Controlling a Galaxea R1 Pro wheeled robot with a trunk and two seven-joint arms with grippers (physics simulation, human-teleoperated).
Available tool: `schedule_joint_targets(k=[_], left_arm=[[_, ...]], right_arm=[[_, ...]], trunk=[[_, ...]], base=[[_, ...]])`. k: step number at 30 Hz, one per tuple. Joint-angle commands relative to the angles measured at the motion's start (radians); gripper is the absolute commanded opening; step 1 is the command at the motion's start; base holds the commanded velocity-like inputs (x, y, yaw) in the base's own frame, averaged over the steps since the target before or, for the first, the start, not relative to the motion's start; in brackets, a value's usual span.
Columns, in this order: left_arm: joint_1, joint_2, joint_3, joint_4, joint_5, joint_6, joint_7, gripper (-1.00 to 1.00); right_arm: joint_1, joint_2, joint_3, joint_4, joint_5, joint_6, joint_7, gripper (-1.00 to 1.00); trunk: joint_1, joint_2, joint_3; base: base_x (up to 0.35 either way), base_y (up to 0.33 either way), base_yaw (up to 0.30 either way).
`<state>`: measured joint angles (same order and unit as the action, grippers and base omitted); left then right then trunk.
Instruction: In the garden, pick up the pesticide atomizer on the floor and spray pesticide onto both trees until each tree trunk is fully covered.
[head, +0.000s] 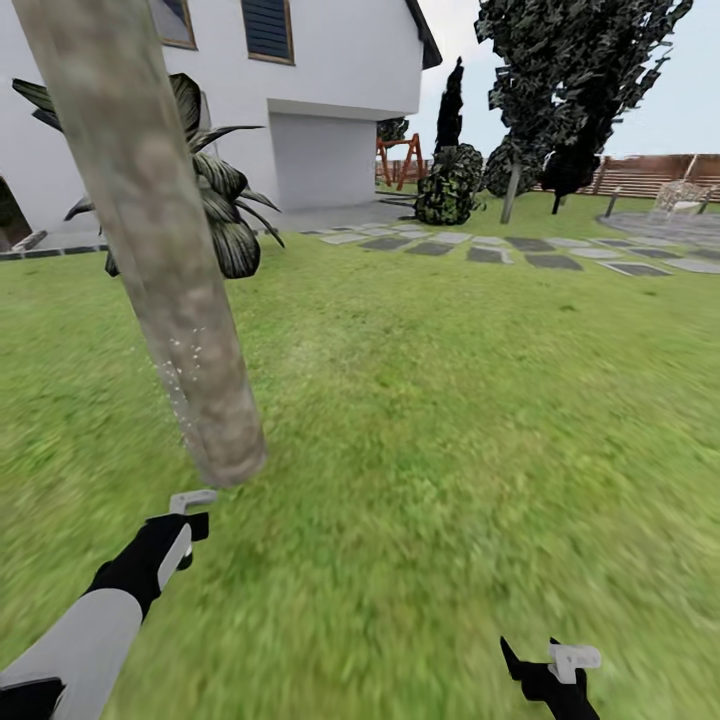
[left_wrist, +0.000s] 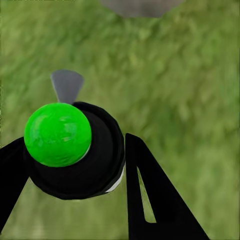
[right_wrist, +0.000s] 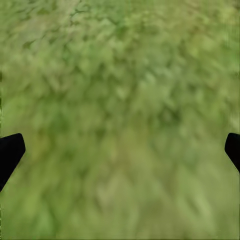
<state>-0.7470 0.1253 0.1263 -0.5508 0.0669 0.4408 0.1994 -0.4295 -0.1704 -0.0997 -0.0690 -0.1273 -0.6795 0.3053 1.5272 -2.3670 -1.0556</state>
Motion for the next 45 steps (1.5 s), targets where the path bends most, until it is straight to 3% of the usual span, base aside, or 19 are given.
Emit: schedule_joint_targets(k=[1,3,5,7,11,33,37,39,41,43,45], left_arm=[[0.000,-0.001,0.000,0.004,-0.001,0.000,0.000,-1.00],[0.000,-0.001,0.000,0.007,0.006,0.000,0.000,-1.00],[0.000,0.001,-0.001,0.008,0.046,-0.001,0.000,-1.00],[0.000,0.002,-0.001,0.009,0.061,-0.012,0.000,-1.00],[0.000,0.002,-0.001,0.024,0.065,-0.061,0.001,-1.00],[0.000,0.002,-0.004,0.038,0.066,-0.065,0.001,-1.00],[0.000,0.018,-0.001,0.038,0.062,-0.065,0.001,-1.00],[-0.001,0.044,-0.001,0.035,0.063,-0.063,0.001,-1.00],[-0.001,0.070,-0.009,0.036,0.063,-0.062,-0.022,-1.00],[-0.001,0.068,-0.013,0.037,0.054,-0.060,-0.088,-1.00],[-0.001,0.058,-0.017,0.037,0.052,-0.056,-0.117,-1.00]], right_arm=[[0.000,0.000,0.000,0.000,0.000,0.000,0.000,1.00],[0.000,0.000,0.000,0.000,0.000,0.000,0.000,1.00],[0.000,0.000,0.000,0.000,0.000,0.000,0.000,1.00],[0.000,0.000,0.000,0.000,0.000,0.000,0.000,1.00],[0.000,-0.001,0.000,0.000,0.000,0.000,0.000,1.00],[0.000,-0.002,0.000,0.000,-0.002,0.000,0.000,1.00],[0.000,-0.003,0.000,0.000,-0.002,0.000,0.000,1.00],[0.000,-0.003,0.000,0.000,-0.002,0.000,0.000,1.00],[0.000,-0.002,0.000,0.000,-0.002,0.000,0.000,1.00],[0.000,-0.002,0.000,0.000,-0.001,0.000,0.000,1.00],[0.000,-0.001,0.000,0.000,0.000,0.000,0.000,1.00]], trunk=[[0.000,0.000,0.000],[0.000,0.000,0.000],[0.000,0.000,0.000],[0.000,0.000,0.000],[0.000,0.000,0.000],[0.000,0.000,0.000],[0.000,0.000,0.000],[0.000,0.000,0.000],[0.000,0.000,0.000],[0.000,0.000,0.000],[0.000,0.000,0.000]], base=[[0.333,-0.003,0.249],[0.334,-0.004,0.267],[0.321,-0.076,0.276],[0.289,-0.136,0.278],[0.255,-0.171,0.252],[0.106,-0.127,0.063],[0.000,-0.004,0.000],[0.000,0.000,0.000],[0.000,0.000,0.000],[0.000,0.000,0.000],[0.000,0.000,0.000]])
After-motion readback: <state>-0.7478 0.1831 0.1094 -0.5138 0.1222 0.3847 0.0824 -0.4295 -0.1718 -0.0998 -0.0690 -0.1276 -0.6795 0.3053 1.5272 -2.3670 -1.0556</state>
